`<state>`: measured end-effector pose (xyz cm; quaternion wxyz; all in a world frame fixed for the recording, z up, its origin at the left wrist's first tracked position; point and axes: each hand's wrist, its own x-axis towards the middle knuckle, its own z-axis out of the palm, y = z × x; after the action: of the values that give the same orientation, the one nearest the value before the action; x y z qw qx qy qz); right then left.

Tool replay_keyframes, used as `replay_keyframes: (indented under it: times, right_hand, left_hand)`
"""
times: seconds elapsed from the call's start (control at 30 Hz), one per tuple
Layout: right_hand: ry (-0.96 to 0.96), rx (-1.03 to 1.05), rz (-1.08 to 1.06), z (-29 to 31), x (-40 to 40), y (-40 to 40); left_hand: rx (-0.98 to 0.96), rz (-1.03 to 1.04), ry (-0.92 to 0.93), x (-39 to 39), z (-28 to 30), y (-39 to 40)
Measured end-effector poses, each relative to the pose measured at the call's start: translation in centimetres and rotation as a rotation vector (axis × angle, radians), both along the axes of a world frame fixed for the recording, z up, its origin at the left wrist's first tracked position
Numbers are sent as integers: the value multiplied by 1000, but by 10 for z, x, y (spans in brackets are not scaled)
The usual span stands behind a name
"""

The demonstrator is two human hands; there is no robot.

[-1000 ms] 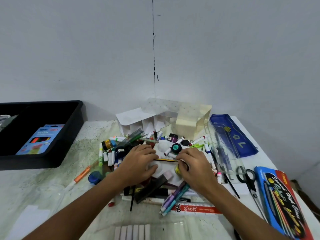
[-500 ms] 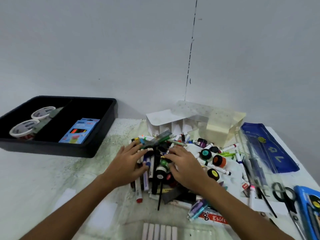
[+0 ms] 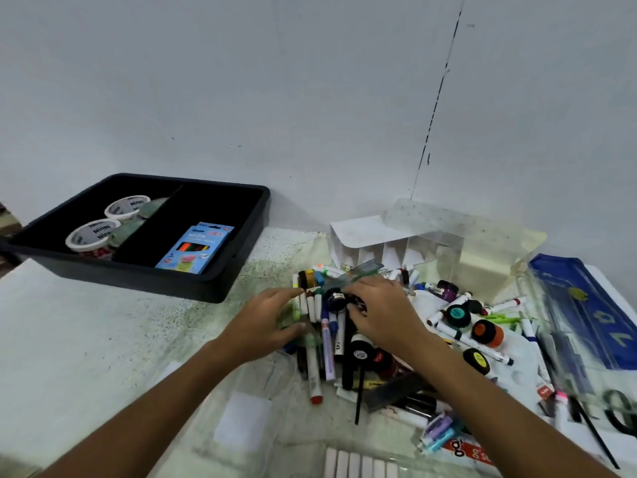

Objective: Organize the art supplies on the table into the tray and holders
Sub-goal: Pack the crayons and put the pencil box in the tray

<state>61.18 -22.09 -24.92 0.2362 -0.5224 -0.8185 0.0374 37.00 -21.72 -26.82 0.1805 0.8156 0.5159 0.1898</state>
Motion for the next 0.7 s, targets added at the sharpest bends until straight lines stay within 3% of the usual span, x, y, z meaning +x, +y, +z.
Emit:
replay_keyframes:
  times: [0.17, 0.33, 0.7]
  right_hand:
    - [-252, -152, 105, 7, -34, 22]
    - [-446, -234, 100, 6, -48, 40]
    - [-390, -205, 31, 1, -46, 37]
  left_hand:
    - [26, 17, -3, 3, 1, 26]
    - [-59, -117, 113, 10, 5, 39]
    - [-111, -29, 148, 21, 3, 52]
